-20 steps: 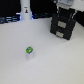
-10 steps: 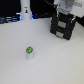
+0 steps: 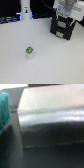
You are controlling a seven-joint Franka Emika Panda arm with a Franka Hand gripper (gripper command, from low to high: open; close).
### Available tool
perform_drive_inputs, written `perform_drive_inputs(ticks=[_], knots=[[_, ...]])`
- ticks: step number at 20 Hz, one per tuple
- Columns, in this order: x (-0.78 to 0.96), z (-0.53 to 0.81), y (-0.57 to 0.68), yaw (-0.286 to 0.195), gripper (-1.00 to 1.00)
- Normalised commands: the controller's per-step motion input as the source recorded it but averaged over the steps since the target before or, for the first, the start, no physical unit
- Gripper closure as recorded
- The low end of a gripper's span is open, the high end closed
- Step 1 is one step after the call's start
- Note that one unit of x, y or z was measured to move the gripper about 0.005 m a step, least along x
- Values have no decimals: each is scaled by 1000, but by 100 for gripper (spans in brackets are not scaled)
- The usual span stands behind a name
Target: Open the kcup holder, insert the kcup into the holder, and close the kcup holder
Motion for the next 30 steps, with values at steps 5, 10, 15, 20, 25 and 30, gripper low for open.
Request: perform_drive_inputs(ticks=[5,10,15,20,25,30], knots=[[5,-13,-9,1,100],[180,8,-79,-5,100],[460,106,-166,-31,100],[815,222,-336,-44,100],[588,104,-192,-22,100],[529,80,-170,-30,100]])
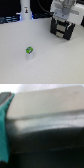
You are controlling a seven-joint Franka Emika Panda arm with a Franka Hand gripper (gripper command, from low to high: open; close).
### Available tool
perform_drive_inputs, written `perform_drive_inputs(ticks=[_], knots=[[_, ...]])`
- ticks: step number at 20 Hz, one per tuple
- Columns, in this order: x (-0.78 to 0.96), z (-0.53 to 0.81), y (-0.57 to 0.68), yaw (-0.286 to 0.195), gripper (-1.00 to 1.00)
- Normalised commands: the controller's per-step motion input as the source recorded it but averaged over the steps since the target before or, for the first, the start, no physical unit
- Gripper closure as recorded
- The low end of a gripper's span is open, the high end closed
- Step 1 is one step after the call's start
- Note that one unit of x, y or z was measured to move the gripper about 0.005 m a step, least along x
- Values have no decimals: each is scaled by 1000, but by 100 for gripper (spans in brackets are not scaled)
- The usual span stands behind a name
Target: Open the kcup holder, insert the kcup into the holder, and close the kcup holder
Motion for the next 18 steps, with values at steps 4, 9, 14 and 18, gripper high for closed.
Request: perform_drive_inputs(ticks=[4,9,14,18], knots=[[948,172,-325,-63,100],[719,124,-229,-48,100],[822,166,-278,-50,100],[936,177,-351,-60,100]])
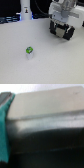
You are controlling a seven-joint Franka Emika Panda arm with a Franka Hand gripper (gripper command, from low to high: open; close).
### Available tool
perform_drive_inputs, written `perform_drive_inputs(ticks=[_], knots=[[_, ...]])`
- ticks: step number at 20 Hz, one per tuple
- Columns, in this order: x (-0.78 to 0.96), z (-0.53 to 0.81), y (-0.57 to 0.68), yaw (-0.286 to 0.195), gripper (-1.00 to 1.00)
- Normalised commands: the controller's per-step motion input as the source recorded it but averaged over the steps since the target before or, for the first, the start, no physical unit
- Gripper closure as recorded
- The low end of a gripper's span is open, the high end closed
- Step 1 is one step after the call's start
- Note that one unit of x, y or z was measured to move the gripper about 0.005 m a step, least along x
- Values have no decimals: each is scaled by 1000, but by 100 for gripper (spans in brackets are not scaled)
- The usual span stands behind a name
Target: Open the kcup holder, insert the kcup into the holder, and close the kcup holder
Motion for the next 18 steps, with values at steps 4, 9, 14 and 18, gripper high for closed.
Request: perform_drive_inputs(ticks=[4,9,14,18], knots=[[920,157,-385,-65,100],[913,147,-377,-70,100],[897,175,-348,-52,100],[705,152,-375,-45,100]])
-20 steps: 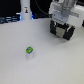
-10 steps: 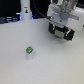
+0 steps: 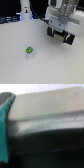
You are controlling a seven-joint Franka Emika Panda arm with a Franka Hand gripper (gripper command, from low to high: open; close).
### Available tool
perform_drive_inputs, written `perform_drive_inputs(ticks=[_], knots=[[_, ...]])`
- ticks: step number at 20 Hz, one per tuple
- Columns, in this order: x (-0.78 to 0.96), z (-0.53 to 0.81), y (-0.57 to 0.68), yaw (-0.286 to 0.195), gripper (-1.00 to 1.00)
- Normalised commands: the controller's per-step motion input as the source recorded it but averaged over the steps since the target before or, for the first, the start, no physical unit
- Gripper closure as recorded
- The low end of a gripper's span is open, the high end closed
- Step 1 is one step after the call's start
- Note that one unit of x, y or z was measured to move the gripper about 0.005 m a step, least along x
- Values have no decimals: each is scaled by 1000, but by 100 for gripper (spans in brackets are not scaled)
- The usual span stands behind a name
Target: Open the kcup holder, insert the kcup into the holder, and close the kcup holder
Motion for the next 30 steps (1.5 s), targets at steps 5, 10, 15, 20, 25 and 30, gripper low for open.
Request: perform_drive_inputs(ticks=[5,10,15,20,25,30], knots=[[793,138,-434,-66,100],[636,125,-376,-54,100],[119,56,-74,-47,-100],[130,378,-223,-100,-100],[20,446,-459,-193,-100],[-60,343,-494,-237,-100]])
